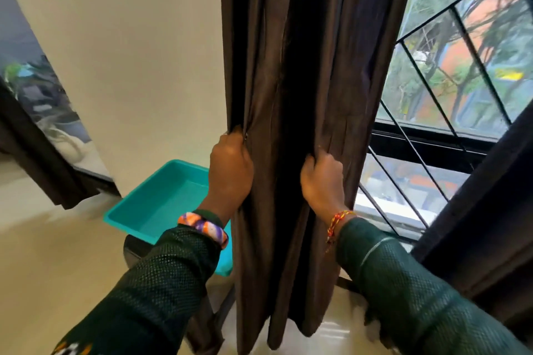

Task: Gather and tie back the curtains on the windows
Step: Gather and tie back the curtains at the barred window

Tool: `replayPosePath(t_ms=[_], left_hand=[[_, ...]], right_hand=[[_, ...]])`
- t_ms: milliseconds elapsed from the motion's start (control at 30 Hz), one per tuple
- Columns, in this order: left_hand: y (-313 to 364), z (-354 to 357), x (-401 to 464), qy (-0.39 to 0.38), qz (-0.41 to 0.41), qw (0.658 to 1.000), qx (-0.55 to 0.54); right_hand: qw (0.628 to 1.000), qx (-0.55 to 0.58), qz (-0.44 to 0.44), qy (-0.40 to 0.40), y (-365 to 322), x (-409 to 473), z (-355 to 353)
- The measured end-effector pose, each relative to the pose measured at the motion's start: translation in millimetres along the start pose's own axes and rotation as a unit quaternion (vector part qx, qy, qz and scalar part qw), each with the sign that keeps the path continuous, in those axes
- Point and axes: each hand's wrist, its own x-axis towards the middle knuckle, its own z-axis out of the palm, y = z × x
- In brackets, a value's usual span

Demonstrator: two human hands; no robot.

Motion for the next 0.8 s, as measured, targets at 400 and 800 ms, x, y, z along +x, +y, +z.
replayPosePath(t_ms=[400,800], left_hand=[[12.6,-8.9,-12.7,-0.078,0.06,0.985,-0.138],[-0.2,-33.8,-12.4,-0.085,0.063,0.978,-0.178]], right_hand=[[0.997,0.019,-0.069,-0.014,-36.3,-88.0,31.2],[0.984,-0.062,-0.114,-0.12,-40.1,-115.6,40.5]])
